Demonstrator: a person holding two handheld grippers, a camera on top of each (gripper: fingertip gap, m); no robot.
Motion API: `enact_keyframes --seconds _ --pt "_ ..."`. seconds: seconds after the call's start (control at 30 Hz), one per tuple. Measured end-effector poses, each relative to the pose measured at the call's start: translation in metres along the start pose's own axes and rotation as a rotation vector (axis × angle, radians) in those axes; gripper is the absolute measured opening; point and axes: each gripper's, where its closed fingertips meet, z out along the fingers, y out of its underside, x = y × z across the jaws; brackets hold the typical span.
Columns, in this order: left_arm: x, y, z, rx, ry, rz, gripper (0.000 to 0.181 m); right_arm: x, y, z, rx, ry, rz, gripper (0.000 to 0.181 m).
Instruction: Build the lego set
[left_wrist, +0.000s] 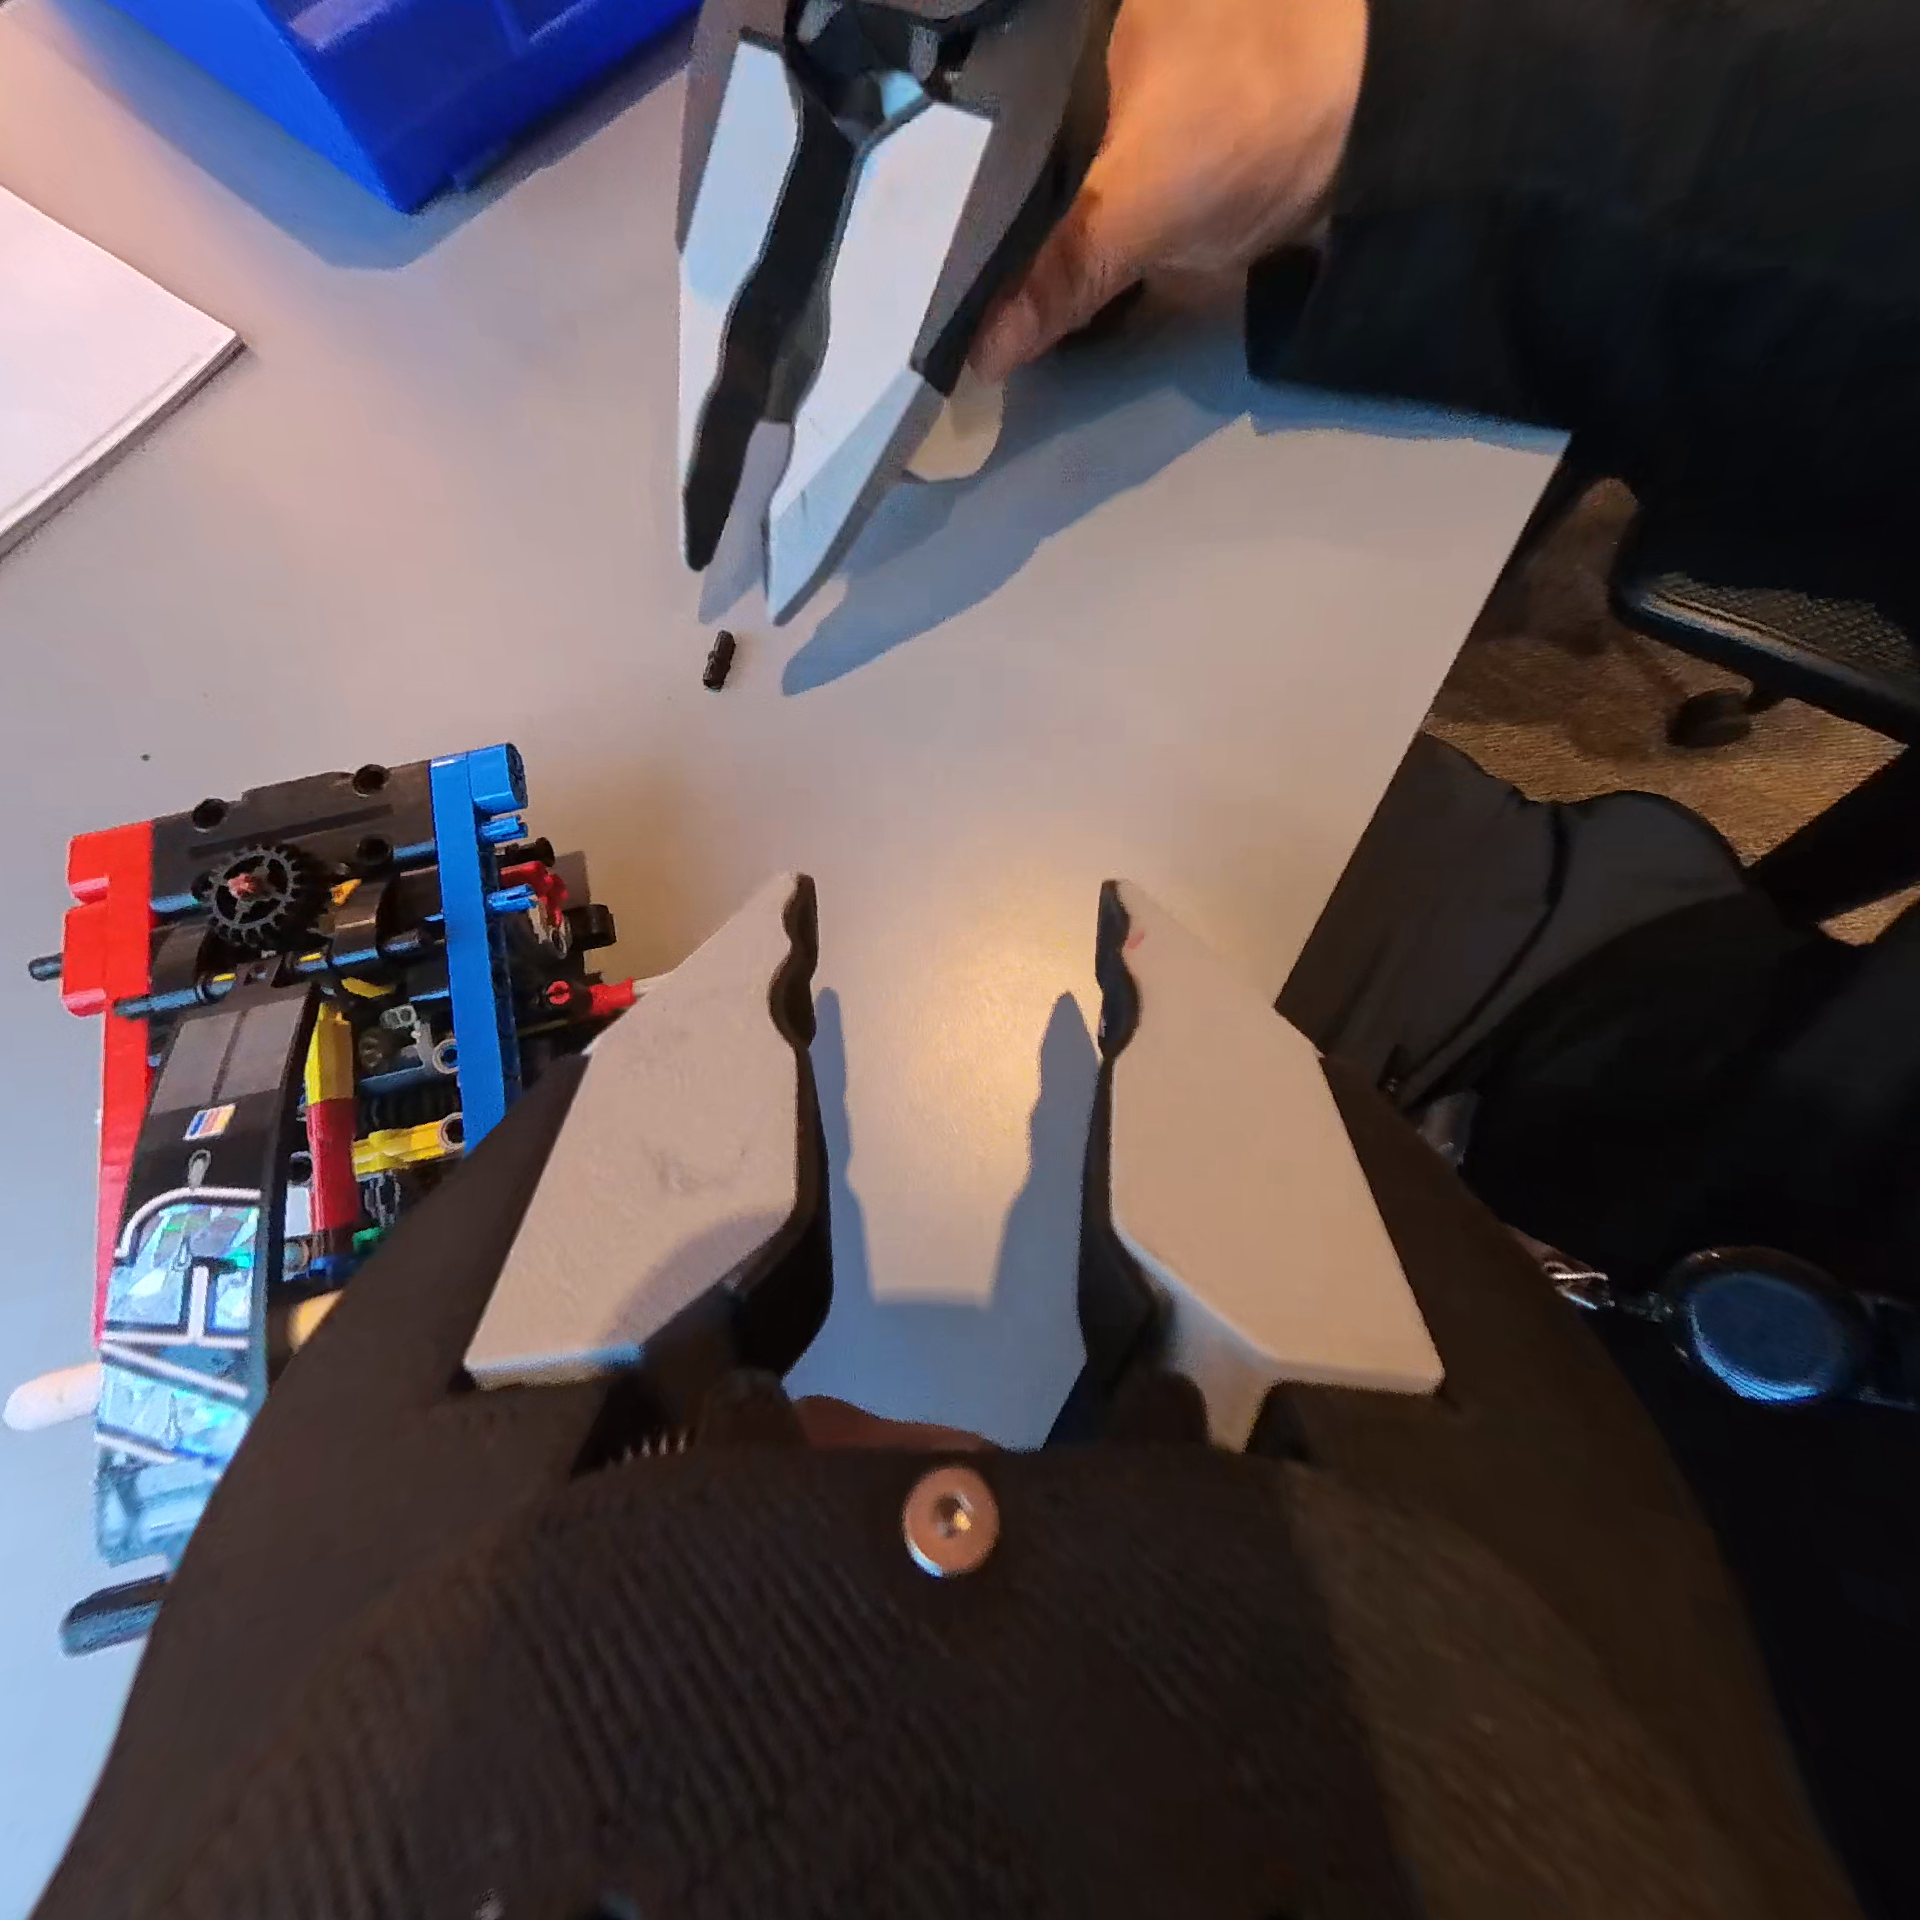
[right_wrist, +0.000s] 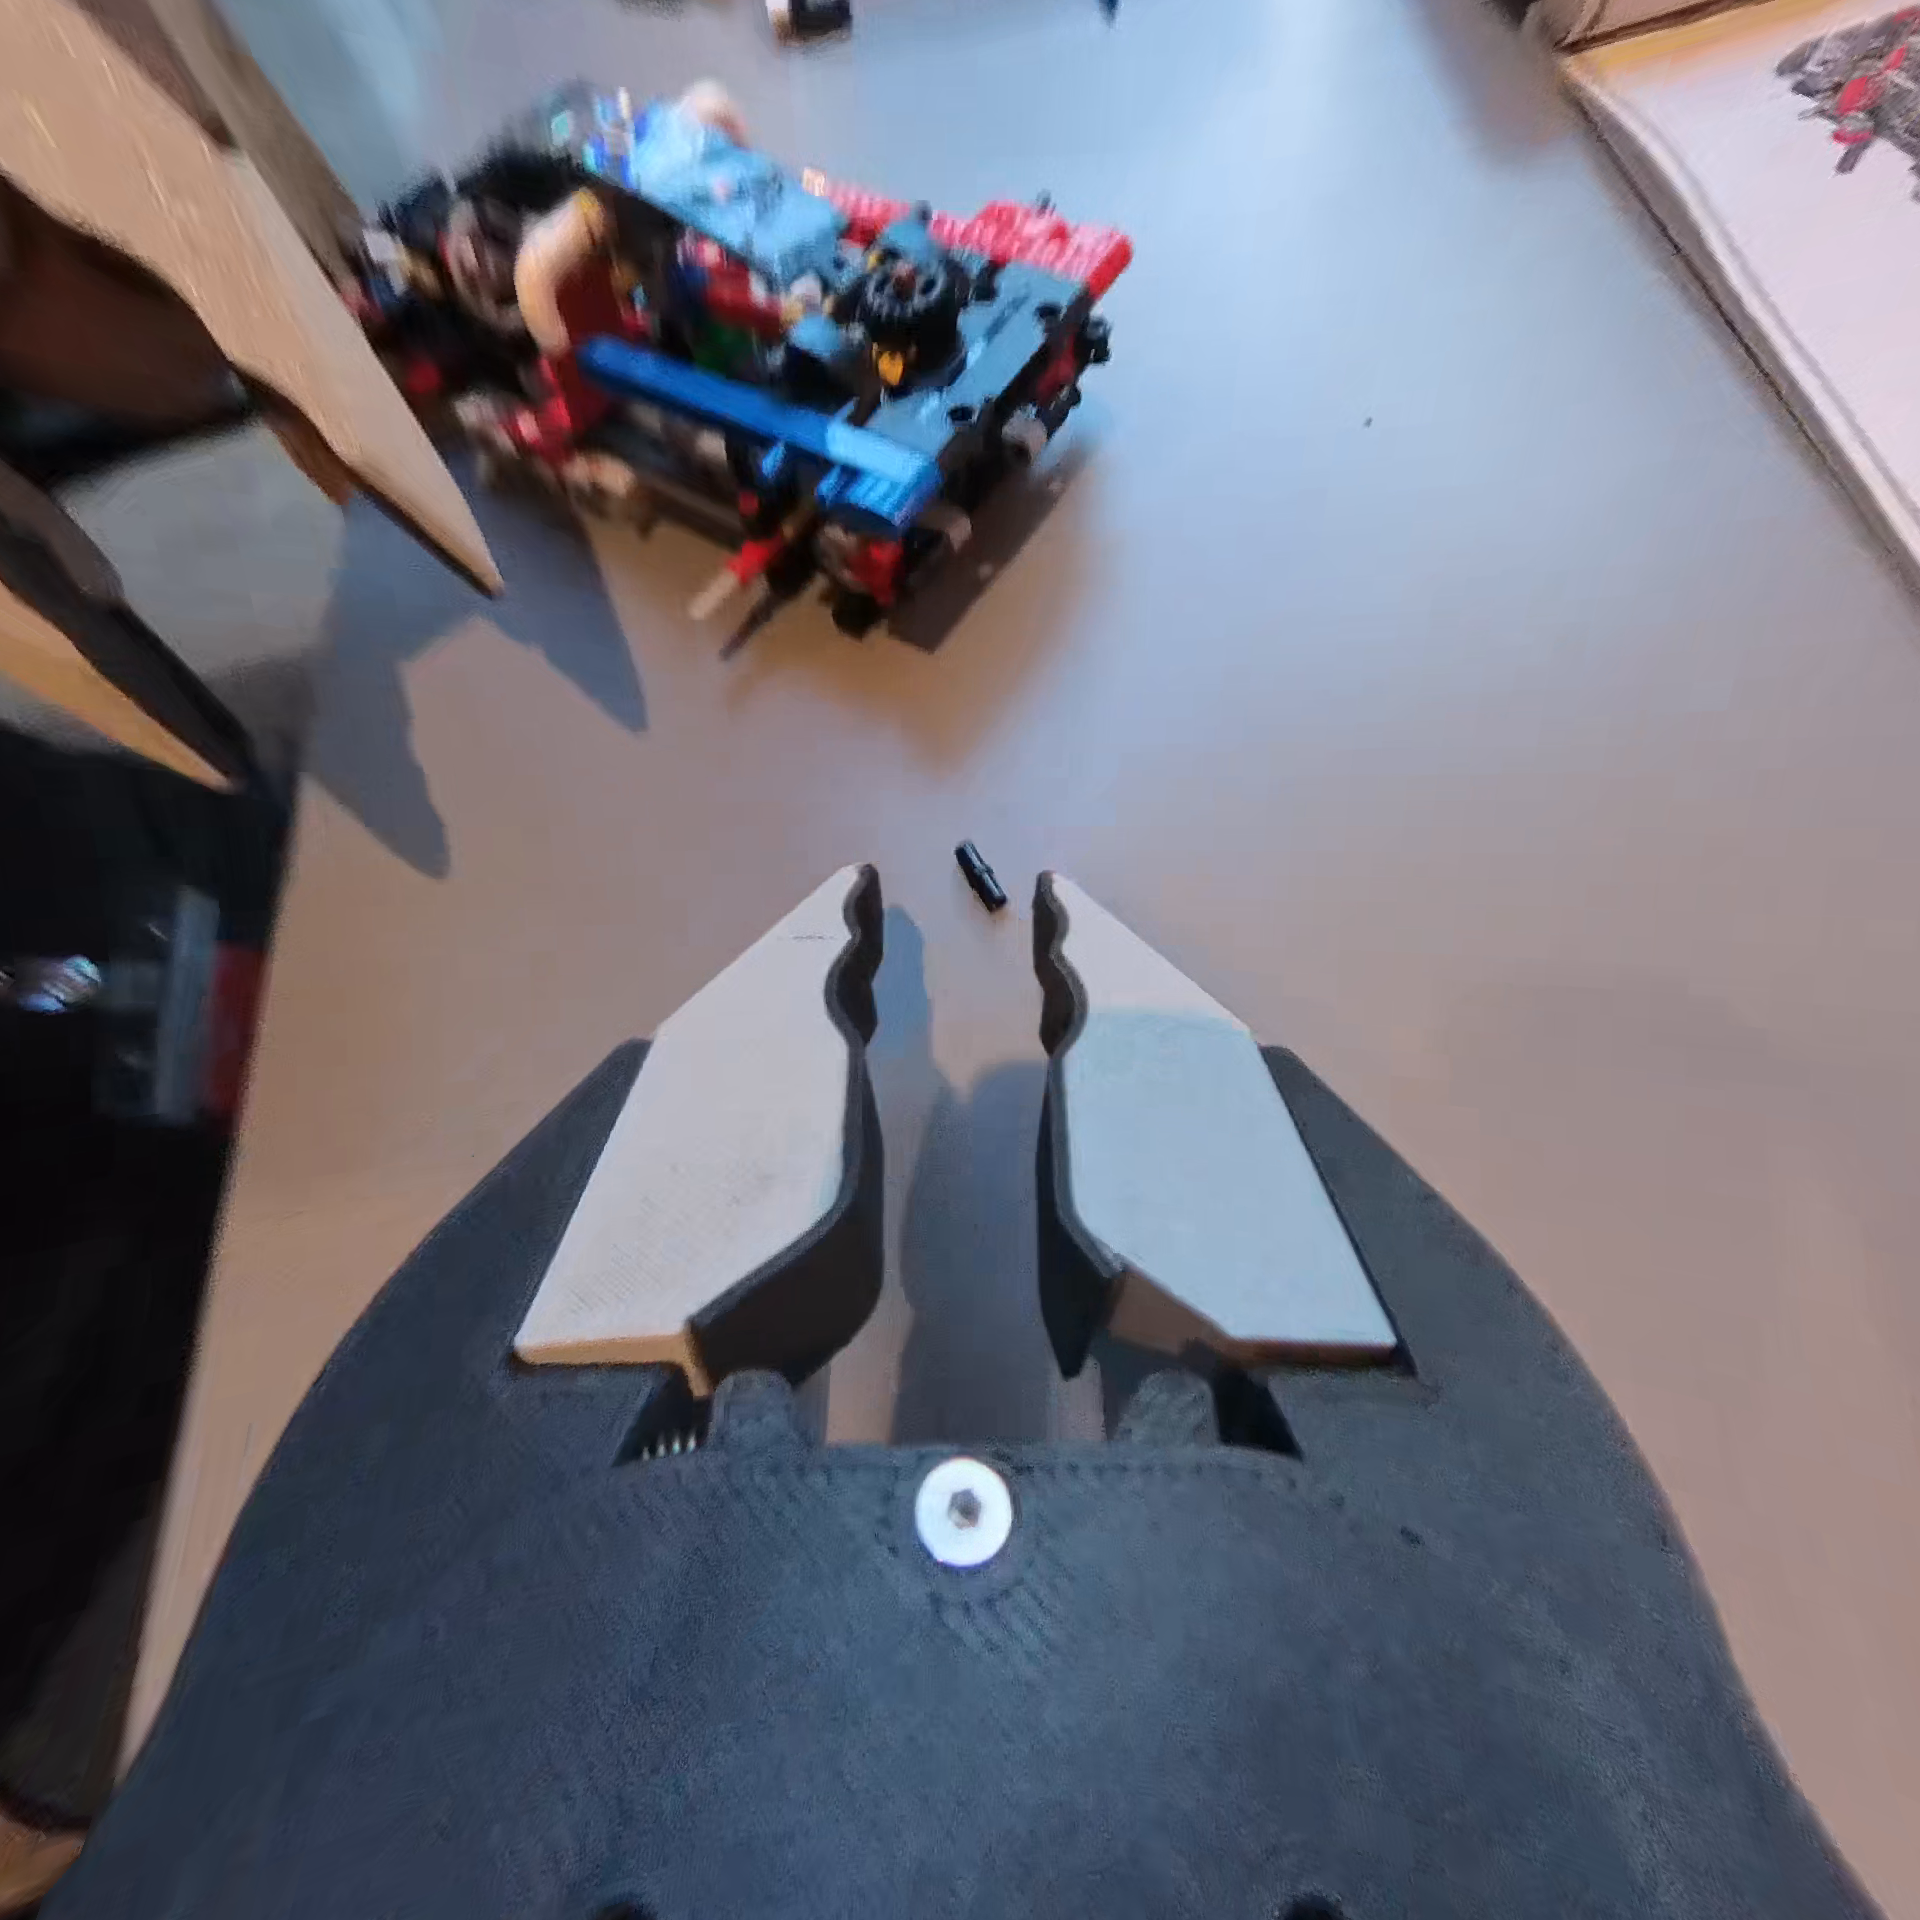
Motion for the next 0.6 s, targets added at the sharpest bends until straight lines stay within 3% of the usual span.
enact_keyframes --seconds 0.17,0.33,0.37,0.4,0.53,0.6 --pt "0.004 0.009 0.006 -0.022 -0.005 -0.044 0.052 0.003 0.012 0.012 -0.117 0.001 -0.161 0.032" --pt "0.004 0.011 0.012 -0.041 -0.021 -0.05 0.052 0.004 0.009 0.02 -0.127 -0.034 -0.206 0.024" --pt "0.007 0.011 0.014 -0.047 -0.018 -0.047 0.051 0.003 0.008 0.021 -0.125 -0.051 -0.212 0.014" --pt "0.01 0.011 0.017 -0.048 -0.013 -0.046 0.051 0.001 0.009 0.021 -0.124 -0.066 -0.209 0.001" --pt "0.013 0.004 0.022 -0.005 -0.057 -0.038 0.049 0.001 0.009 0.015 -0.123 -0.049 -0.126 0.001" --pt "0.004 -0.006 0.018 0.068 -0.124 -0.048 0.044 -0.017 -0.007 0.006 -0.026 -0.116 -0.033 0.0"
